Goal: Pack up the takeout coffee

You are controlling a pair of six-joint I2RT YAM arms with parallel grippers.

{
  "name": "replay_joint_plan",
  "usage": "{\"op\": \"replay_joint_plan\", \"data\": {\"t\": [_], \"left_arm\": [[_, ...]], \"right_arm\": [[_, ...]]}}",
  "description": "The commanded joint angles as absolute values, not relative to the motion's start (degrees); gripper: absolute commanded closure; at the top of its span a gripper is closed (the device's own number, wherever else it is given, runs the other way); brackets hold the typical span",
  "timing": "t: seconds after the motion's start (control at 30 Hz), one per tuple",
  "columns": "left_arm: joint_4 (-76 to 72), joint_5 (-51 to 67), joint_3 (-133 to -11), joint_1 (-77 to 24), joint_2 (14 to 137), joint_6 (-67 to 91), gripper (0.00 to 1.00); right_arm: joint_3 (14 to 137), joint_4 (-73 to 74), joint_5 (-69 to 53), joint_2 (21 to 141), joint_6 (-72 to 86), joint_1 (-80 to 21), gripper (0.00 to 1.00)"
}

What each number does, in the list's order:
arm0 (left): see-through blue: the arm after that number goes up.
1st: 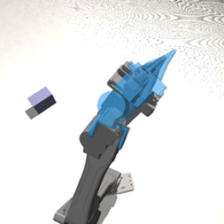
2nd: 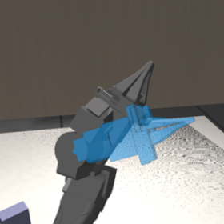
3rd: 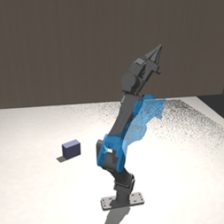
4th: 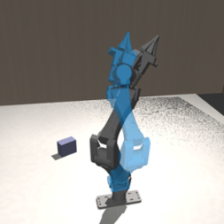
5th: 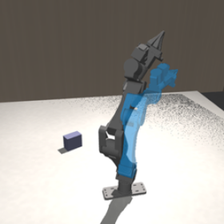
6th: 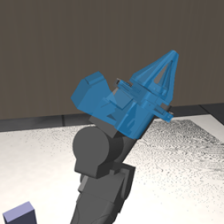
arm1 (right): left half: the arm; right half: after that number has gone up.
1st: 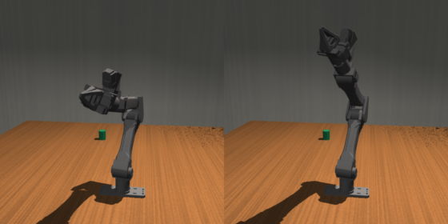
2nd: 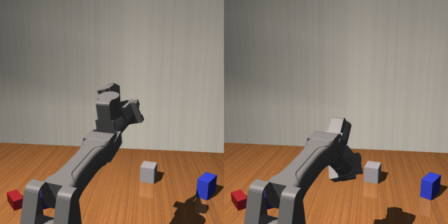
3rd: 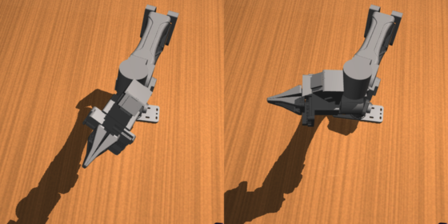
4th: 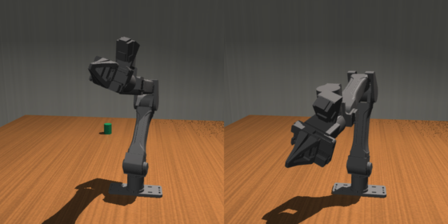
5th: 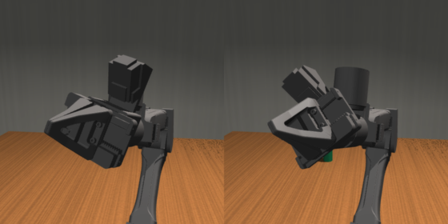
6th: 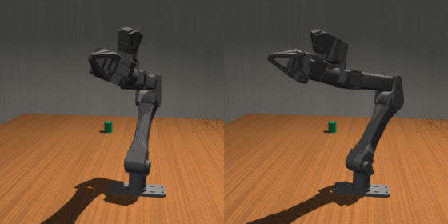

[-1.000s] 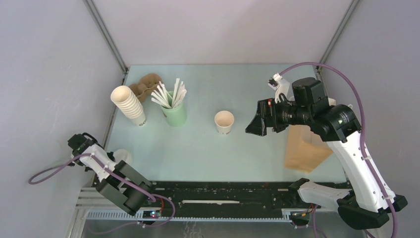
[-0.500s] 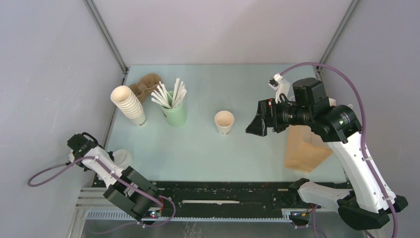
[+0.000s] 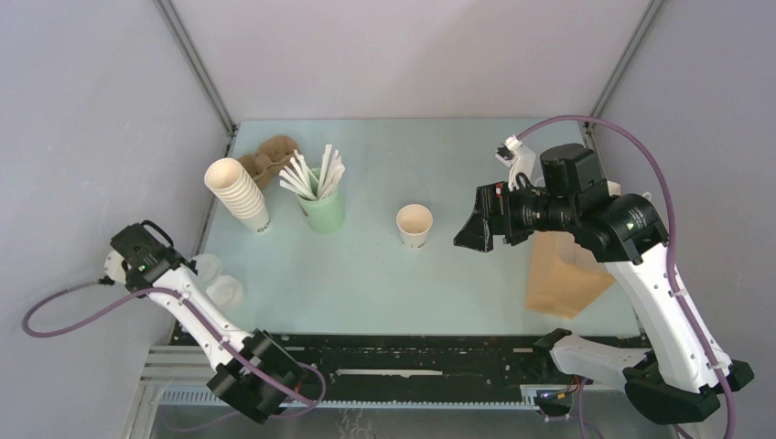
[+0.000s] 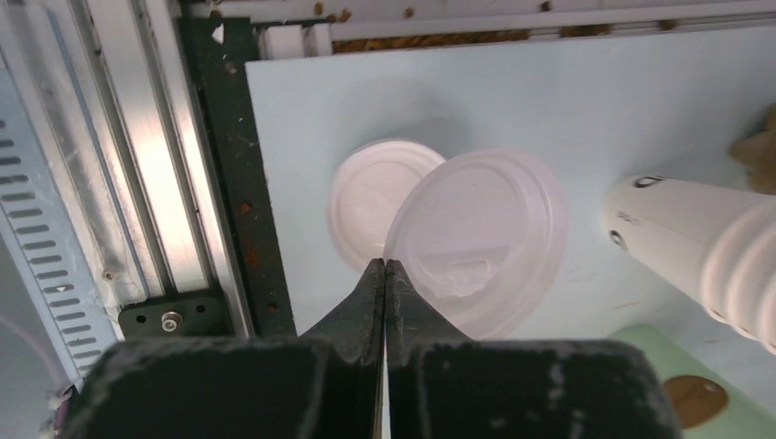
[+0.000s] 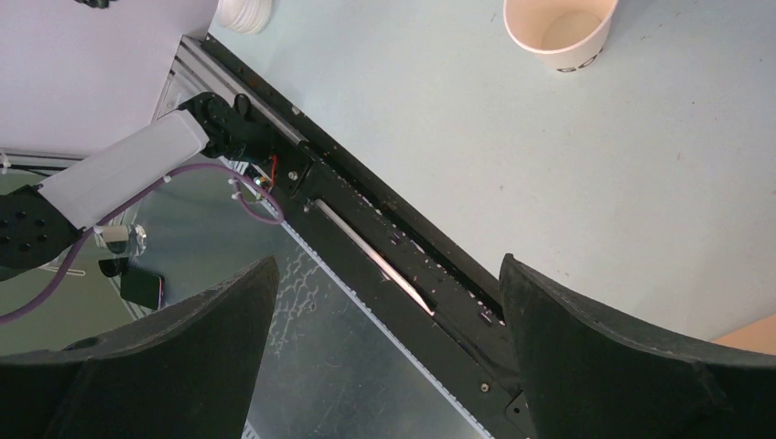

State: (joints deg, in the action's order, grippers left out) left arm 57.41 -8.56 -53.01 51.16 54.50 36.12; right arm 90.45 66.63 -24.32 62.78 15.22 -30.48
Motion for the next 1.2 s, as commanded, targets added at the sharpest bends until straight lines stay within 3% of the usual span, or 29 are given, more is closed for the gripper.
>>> {"op": "replay_joint_plan", "data": {"t": [0.0,0.17,0.3,0.4,0.7,0.97,1.17], "left_arm": [[61.7,-11.1,-61.6,48.0,55.0,37.0,1.0],[63.3,-12.2,-70.0,40.9,56.4,32.4,1.0],[53.9,6.5,-72.5,32.2,57.0,28.3,1.0],[38.7,21.7,-70.5,21.7,55.2,32.1,1.0],[-15.7,37.0,-66.5,-13.2,59.3,60.2,1.0],[-55.2,36.7,-72.3,-29.1,75.4,95.1,1.0],[-52.0,36.2,-76.5,-35.8,79.7,95.4,1.0]], "right_arm": [[91.1,65.8,-24.2,62.4,13.9,-30.8,0.01],[91.2,65.9,-24.3,62.9,14.7,-30.8,0.01],[91.3,65.9,-24.2,63.4,15.8,-30.7,0.01],[91.2,65.3,-23.8,63.3,16.6,-30.7,0.01],[91.9,59.7,-27.0,61.7,22.3,-29.1,0.0],[87.3,33.6,-39.3,56.2,38.6,-25.1,0.0],[82.5,10.6,-42.7,55.5,56.0,-22.9,0.0]]}}
